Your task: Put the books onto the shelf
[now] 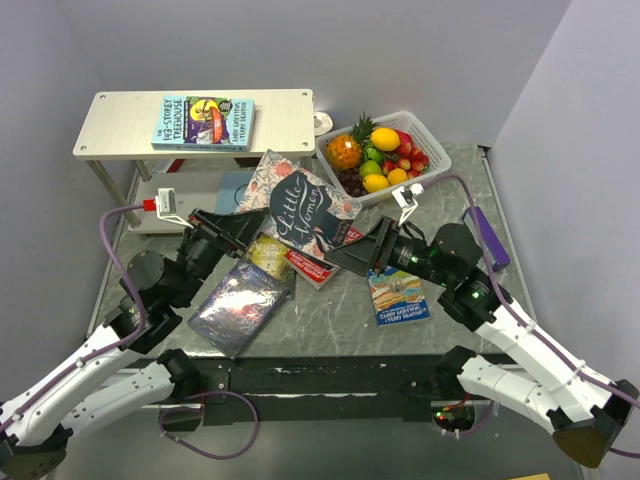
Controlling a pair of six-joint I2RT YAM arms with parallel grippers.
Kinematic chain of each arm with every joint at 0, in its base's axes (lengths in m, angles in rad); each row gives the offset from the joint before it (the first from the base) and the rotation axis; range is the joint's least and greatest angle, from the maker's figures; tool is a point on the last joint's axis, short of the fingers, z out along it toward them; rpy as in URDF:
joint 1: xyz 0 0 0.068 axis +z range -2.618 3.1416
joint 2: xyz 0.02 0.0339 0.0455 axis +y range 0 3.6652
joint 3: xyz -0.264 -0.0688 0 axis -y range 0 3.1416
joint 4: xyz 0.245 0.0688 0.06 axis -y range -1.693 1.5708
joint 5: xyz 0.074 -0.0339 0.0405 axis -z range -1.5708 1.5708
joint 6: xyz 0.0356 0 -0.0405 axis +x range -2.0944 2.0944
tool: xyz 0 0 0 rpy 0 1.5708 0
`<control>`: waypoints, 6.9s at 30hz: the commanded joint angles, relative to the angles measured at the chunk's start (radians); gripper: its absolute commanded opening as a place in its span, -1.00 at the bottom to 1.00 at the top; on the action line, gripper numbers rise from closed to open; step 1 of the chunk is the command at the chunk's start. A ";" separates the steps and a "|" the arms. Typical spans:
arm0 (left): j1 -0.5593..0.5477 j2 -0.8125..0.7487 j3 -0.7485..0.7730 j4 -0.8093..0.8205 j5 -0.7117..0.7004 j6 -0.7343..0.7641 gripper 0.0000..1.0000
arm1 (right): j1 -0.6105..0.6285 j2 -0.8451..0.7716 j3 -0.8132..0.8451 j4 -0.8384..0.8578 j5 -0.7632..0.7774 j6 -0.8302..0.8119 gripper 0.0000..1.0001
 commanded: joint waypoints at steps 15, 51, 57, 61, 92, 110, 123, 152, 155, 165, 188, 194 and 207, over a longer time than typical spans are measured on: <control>0.001 -0.127 -0.075 0.116 0.100 -0.124 -0.98 | -0.137 0.153 0.103 0.271 -0.071 0.107 0.99; 0.000 -0.029 0.059 0.179 0.023 -0.113 -0.97 | -0.141 0.196 0.004 0.471 -0.159 0.265 0.99; 0.000 -0.057 0.013 0.152 0.036 -0.137 -0.97 | -0.181 0.198 0.080 0.439 -0.168 0.217 0.99; 0.001 -0.097 -0.029 0.146 0.026 -0.156 -0.97 | -0.206 0.211 0.122 0.425 -0.197 0.199 0.93; 0.001 -0.201 0.009 -0.232 -0.012 0.022 0.92 | -0.335 0.250 0.375 0.245 -0.692 0.225 -1.00; 0.000 -0.057 0.017 0.009 0.373 0.073 0.13 | -0.312 0.291 0.395 0.146 -0.788 0.168 -1.00; 0.004 -0.066 0.092 0.012 0.228 0.061 -0.98 | -0.309 0.228 0.519 -0.293 -0.523 -0.171 0.99; 0.003 -0.031 0.131 0.117 0.141 0.042 -0.98 | -0.310 0.218 0.220 0.219 -0.620 0.154 -0.44; 0.004 -0.017 0.157 0.055 0.117 0.053 -0.65 | -0.312 0.228 0.237 0.219 -0.637 0.156 -1.00; 0.003 -0.084 0.111 -0.308 -0.053 -0.001 0.93 | -0.321 0.219 0.281 0.346 -0.496 0.246 -1.00; 0.003 -0.106 -0.012 0.004 0.112 -0.053 0.52 | -0.321 0.339 0.298 0.500 -0.433 0.351 -1.00; 0.003 -0.071 0.000 0.027 0.128 -0.047 -0.21 | -0.321 0.345 0.314 0.479 -0.439 0.326 -1.00; 0.013 0.043 0.285 -0.157 -0.139 0.077 -0.98 | -0.322 0.308 0.389 0.150 -0.371 0.144 0.98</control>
